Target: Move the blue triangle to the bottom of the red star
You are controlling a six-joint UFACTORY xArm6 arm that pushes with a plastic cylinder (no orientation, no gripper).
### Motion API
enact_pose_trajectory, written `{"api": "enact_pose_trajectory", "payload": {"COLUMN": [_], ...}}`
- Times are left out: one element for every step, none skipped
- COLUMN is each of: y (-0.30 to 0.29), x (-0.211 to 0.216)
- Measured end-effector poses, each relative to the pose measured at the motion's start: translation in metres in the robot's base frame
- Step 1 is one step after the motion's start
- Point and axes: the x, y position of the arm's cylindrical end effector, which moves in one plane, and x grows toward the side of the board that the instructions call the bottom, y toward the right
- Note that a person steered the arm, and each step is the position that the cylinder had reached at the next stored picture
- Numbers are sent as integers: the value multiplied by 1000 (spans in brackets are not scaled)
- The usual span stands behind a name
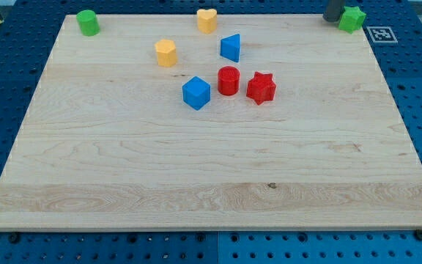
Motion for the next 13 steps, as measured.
{"api": "enact_pose_trajectory", "payload": {"y": [-74,-127,-150,-182,-207,-209,-209,-208,-193,-160,-130,-97,-77], "x": [0,5,28,48,61,80,96,113,126,126,120,119,112]}}
